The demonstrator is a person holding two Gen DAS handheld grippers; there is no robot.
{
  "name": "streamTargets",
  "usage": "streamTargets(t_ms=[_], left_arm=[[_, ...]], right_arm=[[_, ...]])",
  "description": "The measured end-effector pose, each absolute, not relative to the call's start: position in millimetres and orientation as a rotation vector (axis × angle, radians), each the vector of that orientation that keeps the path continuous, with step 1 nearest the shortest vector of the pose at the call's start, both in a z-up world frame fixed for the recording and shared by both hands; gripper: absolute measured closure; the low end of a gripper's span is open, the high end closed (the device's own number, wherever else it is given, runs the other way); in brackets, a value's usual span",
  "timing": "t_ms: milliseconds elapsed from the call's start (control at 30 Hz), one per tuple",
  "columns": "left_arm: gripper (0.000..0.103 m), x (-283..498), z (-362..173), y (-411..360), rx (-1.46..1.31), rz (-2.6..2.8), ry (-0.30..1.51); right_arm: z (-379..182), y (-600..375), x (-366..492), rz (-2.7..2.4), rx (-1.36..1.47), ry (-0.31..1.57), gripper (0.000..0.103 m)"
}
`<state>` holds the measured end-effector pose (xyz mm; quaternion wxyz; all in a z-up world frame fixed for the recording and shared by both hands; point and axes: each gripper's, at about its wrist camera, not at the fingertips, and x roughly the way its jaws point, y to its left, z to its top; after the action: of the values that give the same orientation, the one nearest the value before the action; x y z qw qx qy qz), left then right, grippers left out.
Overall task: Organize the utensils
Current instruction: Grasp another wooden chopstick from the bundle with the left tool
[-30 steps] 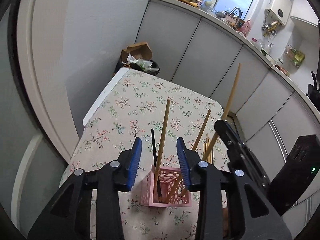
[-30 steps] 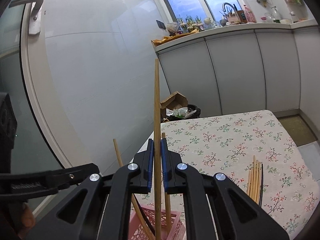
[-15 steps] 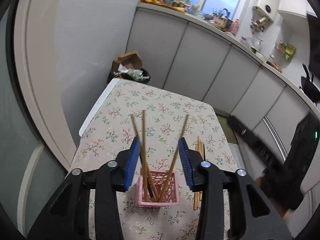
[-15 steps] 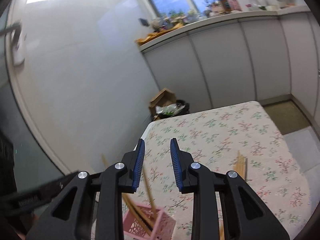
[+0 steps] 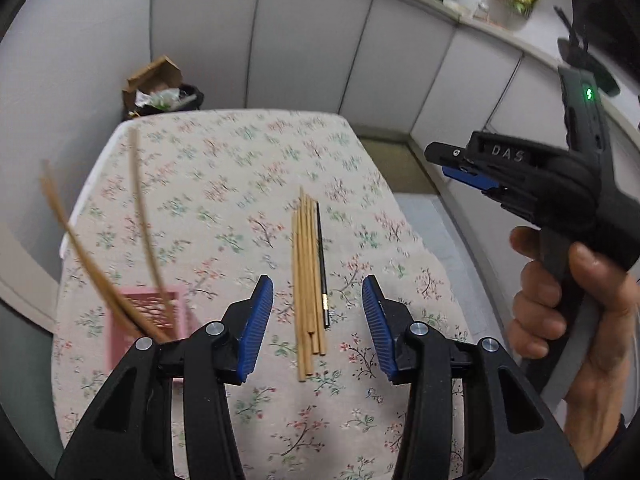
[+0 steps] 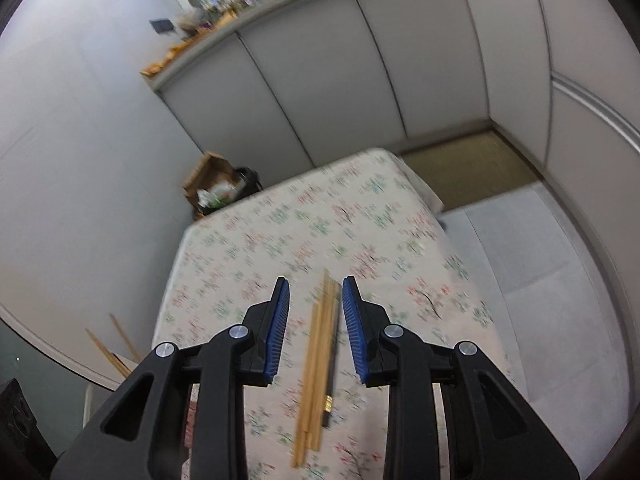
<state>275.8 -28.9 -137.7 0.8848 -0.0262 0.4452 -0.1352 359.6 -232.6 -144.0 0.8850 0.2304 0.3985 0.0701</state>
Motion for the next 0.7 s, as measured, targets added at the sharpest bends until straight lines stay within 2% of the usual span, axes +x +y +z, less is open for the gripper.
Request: streamTargets(t_ms=[133, 167, 233, 267, 300, 333, 700], left_arm=[[0.060, 304, -169, -57, 0.016, -0.262, 0.998], [0.062, 313, -177, -62, 0.024, -0.255, 1.013], [0.077, 333, -195, -64, 0.005, -0.241, 1.058], [0.080, 343, -204, -63, -0.013, -0.229, 1.083], [0.090, 353, -214, -60, -0.043, -0.224, 1.106], [0.093, 359, -220, -59, -0.058, -0.226, 1.118], [0.093, 407, -266, -78, -0.013, -0.208, 1.218]], right_arm=[[-173, -255, 370, 0.102, 0.556, 0.951, 0.074], [-181, -261, 372, 0.089, 0.577, 0.975, 0.074], [-192, -267, 374, 0.073, 0.601, 1.014, 0.074], [-198, -270, 376, 0.067, 0.611, 1.040, 0.074], [-201, -271, 377, 0.066, 0.617, 1.049, 0.074], [-204, -273, 378, 0.064, 0.623, 1.057, 0.074], [-216, -286, 385, 0.054, 0.673, 1.103, 0.074]])
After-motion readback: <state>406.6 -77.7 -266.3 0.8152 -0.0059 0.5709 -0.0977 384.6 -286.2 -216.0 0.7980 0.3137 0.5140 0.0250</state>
